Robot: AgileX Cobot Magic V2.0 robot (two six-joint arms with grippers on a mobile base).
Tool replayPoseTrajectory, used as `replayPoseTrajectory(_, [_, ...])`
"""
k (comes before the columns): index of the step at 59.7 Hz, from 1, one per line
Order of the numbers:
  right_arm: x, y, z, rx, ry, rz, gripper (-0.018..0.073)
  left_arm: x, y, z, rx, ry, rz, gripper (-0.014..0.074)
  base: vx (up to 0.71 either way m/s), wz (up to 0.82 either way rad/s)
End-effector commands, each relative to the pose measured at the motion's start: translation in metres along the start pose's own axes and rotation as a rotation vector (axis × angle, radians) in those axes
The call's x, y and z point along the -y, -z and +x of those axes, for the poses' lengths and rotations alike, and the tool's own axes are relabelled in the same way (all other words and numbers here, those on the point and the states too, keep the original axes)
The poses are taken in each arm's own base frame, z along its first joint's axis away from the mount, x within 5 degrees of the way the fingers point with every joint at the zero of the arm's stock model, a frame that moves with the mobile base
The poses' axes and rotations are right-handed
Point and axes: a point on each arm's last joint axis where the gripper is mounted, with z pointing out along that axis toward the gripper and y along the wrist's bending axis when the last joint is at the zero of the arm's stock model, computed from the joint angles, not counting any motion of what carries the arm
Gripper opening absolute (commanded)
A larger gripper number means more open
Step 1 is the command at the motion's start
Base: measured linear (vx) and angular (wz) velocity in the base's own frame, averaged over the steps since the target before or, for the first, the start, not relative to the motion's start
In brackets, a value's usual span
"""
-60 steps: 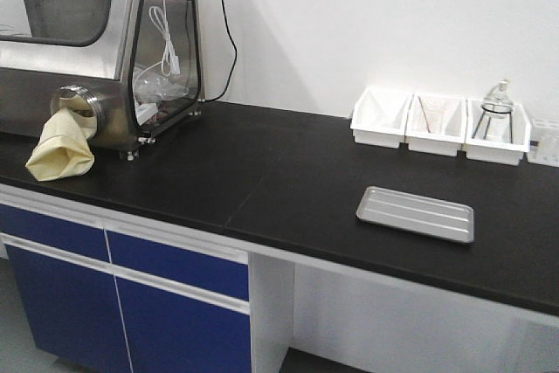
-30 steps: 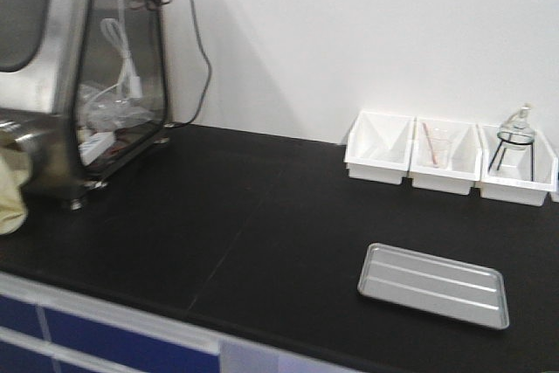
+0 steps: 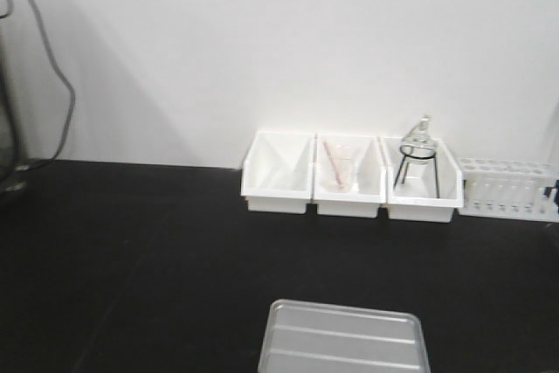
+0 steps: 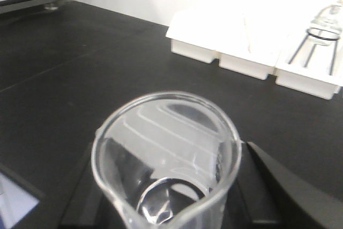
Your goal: Move beaker to silver tray on left bench
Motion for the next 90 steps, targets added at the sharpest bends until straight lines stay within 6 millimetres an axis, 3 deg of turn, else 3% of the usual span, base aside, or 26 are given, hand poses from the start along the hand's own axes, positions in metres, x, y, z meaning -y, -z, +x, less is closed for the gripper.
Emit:
replayPoseTrajectory(1, [-0.0025, 0.0014, -0.0145, 0.079, 0.016, -0.030, -0.0011, 0.0010, -0.0016, -0.0016, 0.071, 0.001, 0.006, 0.0001, 0.30, -0.36])
replayPoseTrajectory(39, [-0.0025, 0.0014, -0.0145, 0.079, 0.016, -0.030, -0.0011, 0.0010, -0.0016, -0.0016, 0.071, 0.001, 0.006, 0.0001, 0.24, -0.15])
replayPoseTrajectory(90, [-0.0064, 0.0012, -0.0194, 0.134, 0.021, -0.072, -0.0011, 0.0010, -0.0016, -0.0016, 0.071, 0.001, 0.006, 0.0001, 0.02, -0.01])
